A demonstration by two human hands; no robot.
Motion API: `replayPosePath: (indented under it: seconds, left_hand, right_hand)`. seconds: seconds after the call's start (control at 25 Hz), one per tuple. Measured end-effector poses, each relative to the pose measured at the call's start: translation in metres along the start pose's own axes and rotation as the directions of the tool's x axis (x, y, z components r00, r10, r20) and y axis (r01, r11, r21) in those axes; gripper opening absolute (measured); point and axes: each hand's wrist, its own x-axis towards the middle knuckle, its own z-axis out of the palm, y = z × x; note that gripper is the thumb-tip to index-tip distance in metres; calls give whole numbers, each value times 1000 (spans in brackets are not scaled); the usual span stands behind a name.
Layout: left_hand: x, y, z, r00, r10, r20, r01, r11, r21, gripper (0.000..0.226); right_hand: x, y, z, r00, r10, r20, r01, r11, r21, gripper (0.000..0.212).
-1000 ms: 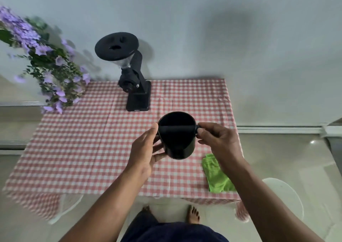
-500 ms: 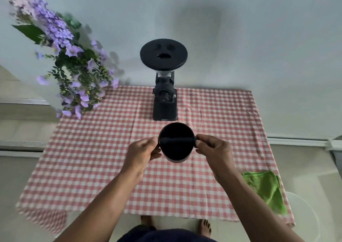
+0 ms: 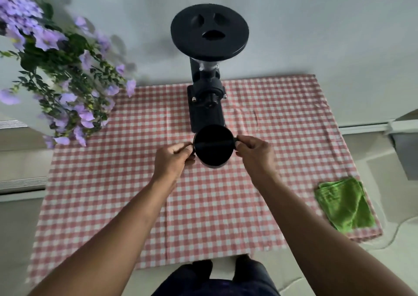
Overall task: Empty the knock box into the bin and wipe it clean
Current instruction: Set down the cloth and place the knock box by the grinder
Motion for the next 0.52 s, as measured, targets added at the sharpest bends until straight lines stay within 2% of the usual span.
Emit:
replayPosePath:
  seconds: [0.16, 0.32, 0.52]
  left_hand:
    - [28, 6, 10, 1000, 8, -24, -7, 999, 46, 26]
    - [39, 6, 15, 999, 8, -43, -5, 998, 69, 18]
    - [41, -4, 20, 997, 30, -68, -18, 986, 168, 35]
  right_hand:
    - [27, -7, 13, 999, 12, -36, -12, 1000, -16, 24]
    - [43, -3, 19, 999, 36, -32, -37, 998, -55, 23]
    - [47, 7, 20, 998, 56, -40, -59, 996, -74, 24]
